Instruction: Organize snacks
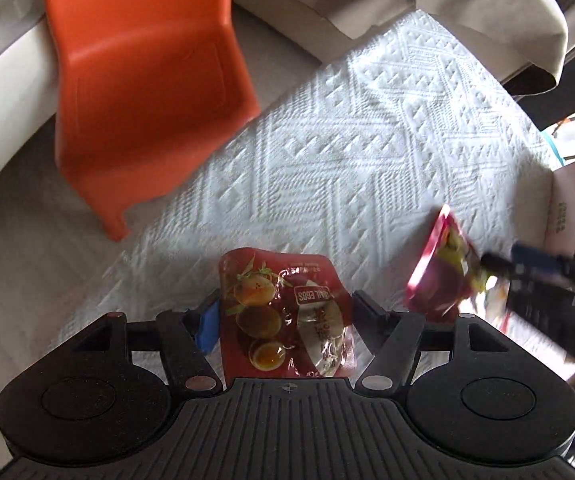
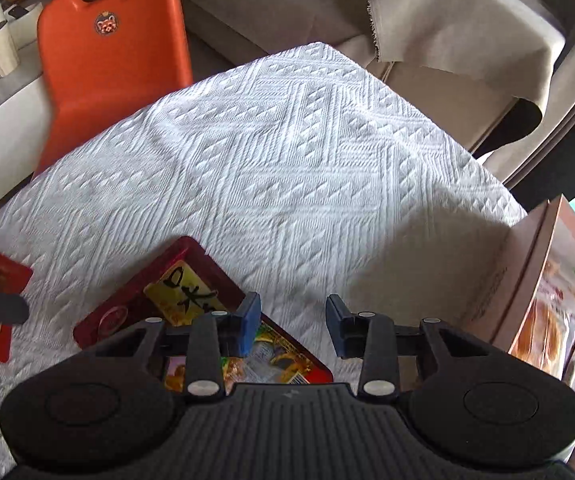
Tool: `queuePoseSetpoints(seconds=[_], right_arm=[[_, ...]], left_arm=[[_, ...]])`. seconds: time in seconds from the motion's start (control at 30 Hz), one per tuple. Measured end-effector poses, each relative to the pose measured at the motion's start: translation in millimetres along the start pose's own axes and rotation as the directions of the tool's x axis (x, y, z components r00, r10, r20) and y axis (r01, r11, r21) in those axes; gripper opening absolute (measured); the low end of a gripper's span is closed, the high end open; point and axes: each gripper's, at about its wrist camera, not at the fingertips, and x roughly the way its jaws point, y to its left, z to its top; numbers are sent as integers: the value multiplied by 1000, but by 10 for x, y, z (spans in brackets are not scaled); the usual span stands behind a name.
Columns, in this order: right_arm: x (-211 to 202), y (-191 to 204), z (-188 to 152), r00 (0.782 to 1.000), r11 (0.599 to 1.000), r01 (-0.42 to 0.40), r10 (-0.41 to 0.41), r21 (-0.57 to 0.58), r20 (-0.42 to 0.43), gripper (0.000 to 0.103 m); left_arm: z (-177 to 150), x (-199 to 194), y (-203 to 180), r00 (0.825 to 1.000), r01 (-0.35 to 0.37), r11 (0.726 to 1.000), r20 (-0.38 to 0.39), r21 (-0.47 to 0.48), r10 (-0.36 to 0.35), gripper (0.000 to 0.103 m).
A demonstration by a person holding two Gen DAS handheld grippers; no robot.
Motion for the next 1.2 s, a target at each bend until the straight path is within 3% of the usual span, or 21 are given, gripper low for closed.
queuePoseSetpoints(seconds=[0.2, 0.33, 0.53, 0.7, 0.73, 0.83, 1.0, 1.2], right_arm=[[-193, -51, -294, 994, 989, -99, 103, 106, -28, 42], [-368, -78, -359, 987, 975, -159, 154, 152, 48, 67], [-406, 174, -297, 967, 966, -249, 244, 75, 70, 69], [-215, 516, -342, 982, 980, -186, 188, -66, 23, 77], [-191, 523, -361, 984, 983, -172, 174, -68, 32, 85], [-116, 404, -397, 978, 978, -208, 208, 1, 22, 90], [-138, 304, -454, 974, 973, -228, 228, 42, 4, 91], [-175, 506, -488, 979, 976, -199, 201, -84, 21, 91]], left_arm=[[61, 36, -93, 1000, 12, 1000, 4, 23, -12, 72], [51, 46, -92, 1000, 15, 1000, 8, 22, -15, 72], [6, -20, 19, 1000, 10, 1000, 18, -20, -10, 72], [-26, -37, 23, 1000, 14, 1000, 9, -12, -14, 72], [-39, -39, 33, 1000, 16, 1000, 8, -15, -16, 72], [-65, -39, 42, 1000, 17, 1000, 8, -15, -17, 72], [-115, -50, -3, 1000, 7, 1000, 9, -3, -7, 72], [-168, -85, -150, 999, -19, 1000, 34, 10, 19, 72]])
